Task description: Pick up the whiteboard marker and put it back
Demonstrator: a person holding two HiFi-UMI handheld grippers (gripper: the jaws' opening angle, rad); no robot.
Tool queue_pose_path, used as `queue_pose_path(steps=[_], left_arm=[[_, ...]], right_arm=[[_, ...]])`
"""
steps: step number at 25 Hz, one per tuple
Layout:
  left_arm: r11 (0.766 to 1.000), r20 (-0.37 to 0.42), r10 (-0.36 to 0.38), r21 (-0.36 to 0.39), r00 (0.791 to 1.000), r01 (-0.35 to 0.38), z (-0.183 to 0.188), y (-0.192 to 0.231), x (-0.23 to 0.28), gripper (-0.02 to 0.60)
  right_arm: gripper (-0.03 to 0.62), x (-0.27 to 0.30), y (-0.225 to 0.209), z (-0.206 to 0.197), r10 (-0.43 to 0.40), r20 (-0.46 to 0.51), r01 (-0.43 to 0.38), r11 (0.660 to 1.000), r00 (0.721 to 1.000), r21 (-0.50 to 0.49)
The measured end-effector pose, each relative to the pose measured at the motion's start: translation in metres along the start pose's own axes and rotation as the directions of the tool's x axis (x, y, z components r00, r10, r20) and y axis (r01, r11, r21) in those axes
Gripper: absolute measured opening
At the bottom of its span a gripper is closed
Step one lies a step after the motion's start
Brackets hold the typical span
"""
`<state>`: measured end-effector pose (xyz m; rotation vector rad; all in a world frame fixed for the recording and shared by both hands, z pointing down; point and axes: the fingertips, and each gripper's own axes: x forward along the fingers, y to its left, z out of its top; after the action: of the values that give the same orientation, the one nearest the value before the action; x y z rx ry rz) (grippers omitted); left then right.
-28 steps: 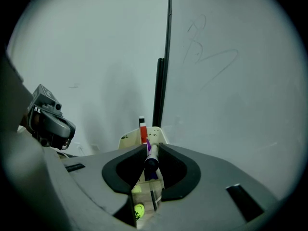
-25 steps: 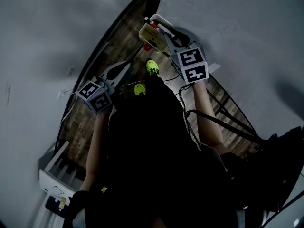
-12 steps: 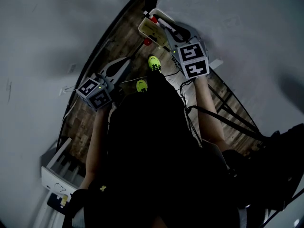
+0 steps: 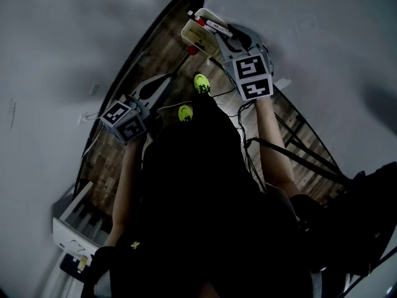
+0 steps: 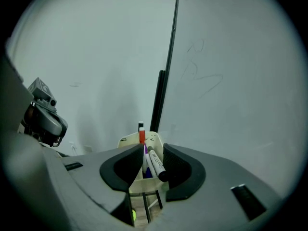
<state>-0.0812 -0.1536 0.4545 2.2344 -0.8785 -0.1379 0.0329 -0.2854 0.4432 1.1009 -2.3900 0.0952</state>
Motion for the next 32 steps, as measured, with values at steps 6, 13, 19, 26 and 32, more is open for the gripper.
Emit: queue_pose_path(steps=[6,13,19,26,32], left_arm=[[1.0,0.023,-0.02,0.019,1.0,0.02,0.001,-0.008,-0.009,0.014],[0.997,0.018,-0.077,0.027,0.997,0.076,-0.01,-0.032,-0.019,0.014],[0.994,-0.009,-0.107,0.031,0.994,0.107,-0.028,-0.045,-0.022,0.014],[0.992,-0.028,-0.115,0.041,0.993,0.116,-0.043,-0.063,-0.015,0.014],[0.993,-0.032,-0.104,0.049,0.994,0.106,-0.064,-0.092,-0.011,0.014]], right_arm=[[0.112,-0.024,0.0,0.011,-0.017,0.069,0.007,0.99,0.997,0.141],[0.009,-0.064,0.016,0.018,0.018,0.166,-0.082,0.918,0.986,0.388],[0.009,-0.097,0.03,0.006,0.001,0.176,-0.07,0.92,0.984,0.385],[0.008,-0.131,0.03,-0.017,-0.014,0.185,-0.066,0.906,0.983,0.419],[0.008,-0.166,0.039,-0.044,0.015,0.188,-0.1,0.887,0.982,0.451]])
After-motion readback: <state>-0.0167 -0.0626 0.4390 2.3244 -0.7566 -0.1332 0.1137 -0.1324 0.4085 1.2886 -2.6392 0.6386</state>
